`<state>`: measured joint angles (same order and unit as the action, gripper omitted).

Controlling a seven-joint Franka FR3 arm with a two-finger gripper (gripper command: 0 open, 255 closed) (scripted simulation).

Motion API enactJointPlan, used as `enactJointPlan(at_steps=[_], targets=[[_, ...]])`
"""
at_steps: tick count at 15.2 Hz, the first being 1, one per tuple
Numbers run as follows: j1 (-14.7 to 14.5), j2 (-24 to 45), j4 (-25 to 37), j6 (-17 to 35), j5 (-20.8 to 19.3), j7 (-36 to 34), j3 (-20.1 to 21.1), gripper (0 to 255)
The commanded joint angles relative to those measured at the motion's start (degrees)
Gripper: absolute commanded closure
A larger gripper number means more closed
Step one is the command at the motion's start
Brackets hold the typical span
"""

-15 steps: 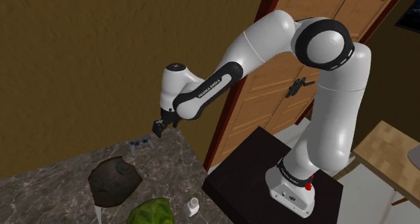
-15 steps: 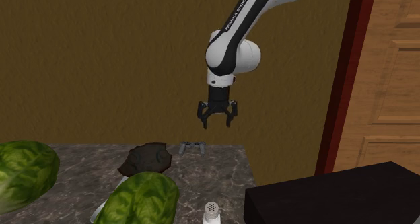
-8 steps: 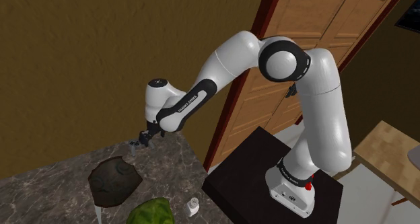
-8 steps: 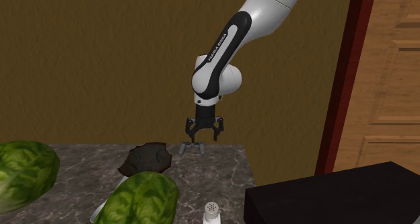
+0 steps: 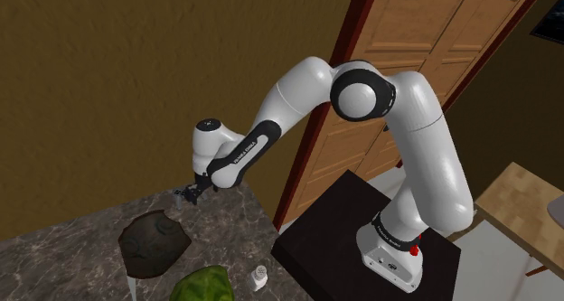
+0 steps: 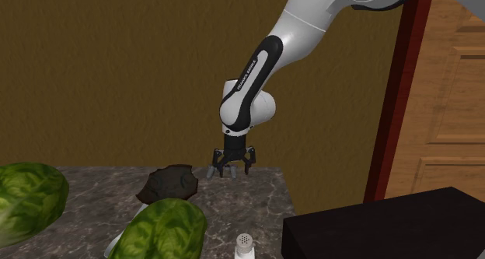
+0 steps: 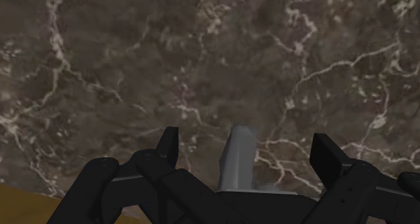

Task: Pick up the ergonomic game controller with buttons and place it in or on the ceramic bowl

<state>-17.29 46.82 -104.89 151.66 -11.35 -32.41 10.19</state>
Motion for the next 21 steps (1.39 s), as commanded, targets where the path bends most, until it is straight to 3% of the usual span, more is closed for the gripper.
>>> enactJointPlan(at_steps=[1, 8, 9, 21], targets=[[-0.1, 0.6, 0.2, 0.4, -0.1, -0.1, -0.1, 0], [-0.1, 0.5, 0.2, 0.4, -0.1, -0.1, -0.1, 0], [-0.1, 0.5, 0.2, 0.4, -0.1, -0.1, -0.1, 255], [0.2, -1.6, -0.8, -0.7, 0.2, 0.1, 0.3, 255]])
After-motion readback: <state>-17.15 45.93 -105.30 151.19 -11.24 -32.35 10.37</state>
